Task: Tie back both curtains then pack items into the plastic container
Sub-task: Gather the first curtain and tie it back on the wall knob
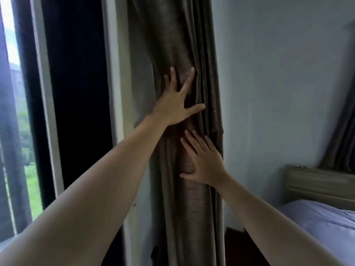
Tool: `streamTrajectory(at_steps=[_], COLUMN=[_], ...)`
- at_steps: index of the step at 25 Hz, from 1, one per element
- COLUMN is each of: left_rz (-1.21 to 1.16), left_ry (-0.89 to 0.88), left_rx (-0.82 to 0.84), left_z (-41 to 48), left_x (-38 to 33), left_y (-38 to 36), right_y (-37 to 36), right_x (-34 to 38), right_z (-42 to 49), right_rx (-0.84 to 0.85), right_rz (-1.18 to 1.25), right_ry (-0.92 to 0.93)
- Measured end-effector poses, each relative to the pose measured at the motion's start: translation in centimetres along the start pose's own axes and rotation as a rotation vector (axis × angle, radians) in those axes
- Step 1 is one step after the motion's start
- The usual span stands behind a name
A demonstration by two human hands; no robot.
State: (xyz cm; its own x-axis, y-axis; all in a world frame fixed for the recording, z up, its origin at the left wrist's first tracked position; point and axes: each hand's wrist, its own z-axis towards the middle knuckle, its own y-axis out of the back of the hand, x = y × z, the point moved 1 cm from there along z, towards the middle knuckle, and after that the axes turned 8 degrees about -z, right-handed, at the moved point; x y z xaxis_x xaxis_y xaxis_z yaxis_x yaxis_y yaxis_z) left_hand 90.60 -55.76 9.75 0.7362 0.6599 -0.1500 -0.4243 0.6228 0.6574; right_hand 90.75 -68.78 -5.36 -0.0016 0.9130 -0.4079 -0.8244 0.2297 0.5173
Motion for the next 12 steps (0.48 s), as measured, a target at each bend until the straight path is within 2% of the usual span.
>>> streamTrajectory(at_steps=[6, 12], left_rz=[0.043, 0.037], left_ry=[0.092, 0.167], left_rx=[0.035, -0.079], left_z=[3.0, 1.9], left_x=[1.5, 0.1], left_y=[-2.8, -4.0], right_y=[-4.9, -6.3], right_x=[-3.1, -4.0], right_z=[2.0, 0.6], right_rx=[-0.032, -0.223], right_rz=[0.037, 0.087], right_ry=[0.099, 0.239])
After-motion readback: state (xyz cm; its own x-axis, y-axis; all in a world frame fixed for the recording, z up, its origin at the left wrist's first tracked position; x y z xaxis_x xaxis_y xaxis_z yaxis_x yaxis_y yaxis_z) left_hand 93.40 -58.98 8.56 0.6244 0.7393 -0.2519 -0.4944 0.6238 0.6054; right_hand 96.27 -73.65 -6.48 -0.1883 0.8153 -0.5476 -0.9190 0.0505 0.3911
